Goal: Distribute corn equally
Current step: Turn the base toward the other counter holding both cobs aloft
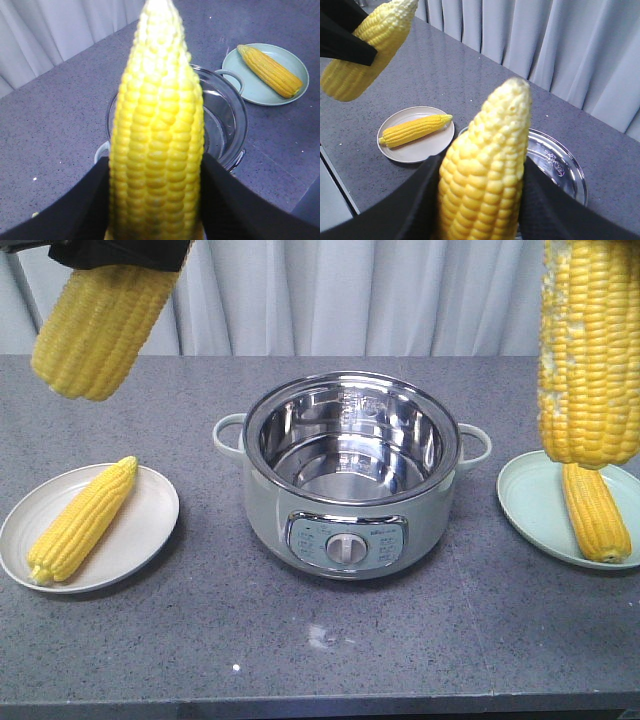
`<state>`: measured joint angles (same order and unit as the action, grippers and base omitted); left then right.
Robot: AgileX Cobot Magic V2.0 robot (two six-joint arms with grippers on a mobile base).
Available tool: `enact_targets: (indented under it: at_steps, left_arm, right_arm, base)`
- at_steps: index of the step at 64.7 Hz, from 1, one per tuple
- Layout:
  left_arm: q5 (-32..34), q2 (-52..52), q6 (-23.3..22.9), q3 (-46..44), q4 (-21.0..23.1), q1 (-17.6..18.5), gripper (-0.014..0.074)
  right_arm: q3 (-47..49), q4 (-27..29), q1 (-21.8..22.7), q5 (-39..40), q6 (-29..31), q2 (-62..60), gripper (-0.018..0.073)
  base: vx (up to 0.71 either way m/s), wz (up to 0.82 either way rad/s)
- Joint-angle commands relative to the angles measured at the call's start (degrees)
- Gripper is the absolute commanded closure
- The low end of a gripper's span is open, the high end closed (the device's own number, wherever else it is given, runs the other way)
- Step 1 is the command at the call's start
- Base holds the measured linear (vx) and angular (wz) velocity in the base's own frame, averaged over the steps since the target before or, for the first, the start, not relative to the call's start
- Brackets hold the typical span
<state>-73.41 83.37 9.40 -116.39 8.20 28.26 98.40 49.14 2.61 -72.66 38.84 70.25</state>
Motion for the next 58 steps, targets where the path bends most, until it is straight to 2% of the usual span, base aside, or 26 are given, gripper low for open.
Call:
enact_targets:
  at_steps: [1,31,58]
  left_arm:
    - [1.7,-1.6,-0.5,-1.6,0.6,-0.1,0.0604]
    - [1.7,-1.6,-0.5,-1.6,0.6,-0.1,0.0604]
    - [1.7,-1.6,-0.5,-1.6,0.6,-0.1,0.0604]
  right_arm:
    - [1.4,2.7,0.2,2.0,0.3,-1.0,0.0564]
    - [1.4,2.7,0.2,2.0,0.3,-1.0,0.0564]
    - [1.4,2.7,0.2,2.0,0.3,-1.0,0.0564]
  base:
    - [0.0,0.0]
    - [-0.01,-0.05]
    - [-0.01,-0.22]
